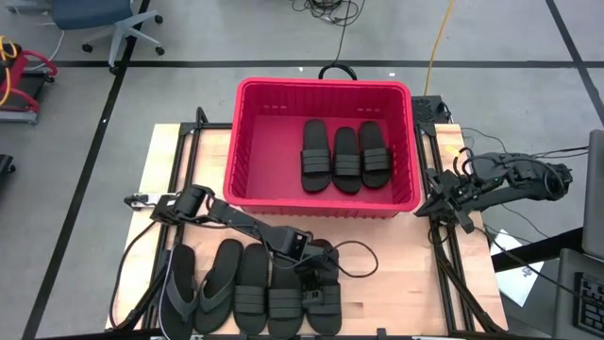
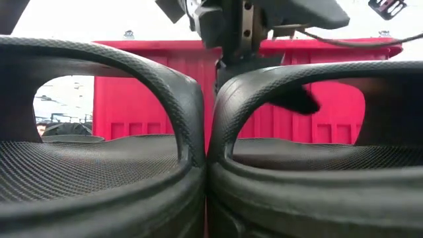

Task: Pick and place slides into bin
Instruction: Put the black slide into the red bin

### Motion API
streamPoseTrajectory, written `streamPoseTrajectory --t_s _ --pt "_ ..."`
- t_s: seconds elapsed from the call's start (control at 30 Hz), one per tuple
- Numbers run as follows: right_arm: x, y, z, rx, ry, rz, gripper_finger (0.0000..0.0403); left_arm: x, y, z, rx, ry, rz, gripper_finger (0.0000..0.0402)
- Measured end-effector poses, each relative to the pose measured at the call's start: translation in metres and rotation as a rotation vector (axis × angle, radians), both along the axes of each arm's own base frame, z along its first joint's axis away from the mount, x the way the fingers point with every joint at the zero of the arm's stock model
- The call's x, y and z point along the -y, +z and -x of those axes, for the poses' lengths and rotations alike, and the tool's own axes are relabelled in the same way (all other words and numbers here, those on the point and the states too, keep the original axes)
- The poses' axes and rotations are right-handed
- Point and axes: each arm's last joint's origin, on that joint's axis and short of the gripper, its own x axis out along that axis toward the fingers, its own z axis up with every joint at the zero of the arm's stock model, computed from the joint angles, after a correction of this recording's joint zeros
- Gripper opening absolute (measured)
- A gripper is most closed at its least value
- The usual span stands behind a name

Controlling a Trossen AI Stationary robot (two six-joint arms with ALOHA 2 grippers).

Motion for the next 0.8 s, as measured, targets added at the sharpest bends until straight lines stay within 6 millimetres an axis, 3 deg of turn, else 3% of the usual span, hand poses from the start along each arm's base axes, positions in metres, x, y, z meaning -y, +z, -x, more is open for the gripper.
streamPoseTrajectory --t_s 0.2,0.4,0.47,0.6,0.8 --pt "0.0 0.0 0.0 0.001 0.0 0.0 0.0 0.008 0.007 0.002 0.065 -0.053 0.007 0.0021" --pt "0.0 0.0 0.0 0.007 0.006 0.013 0.0 0.01 0.021 0.006 0.1 -0.075 0.008 0.0006" --pt "0.0 0.0 0.0 0.011 0.01 0.021 0.0 0.008 0.036 0.009 0.125 -0.084 0.007 0.0006" --pt "0.0 -0.001 0.0 0.001 0.015 0.026 0.0 0.005 0.081 0.018 0.231 -0.09 0.026 0.0004" --pt "0.0 -0.002 0.001 -0.011 0.016 0.027 0.0 -0.014 0.15 0.054 0.234 0.028 0.039 0.0003"
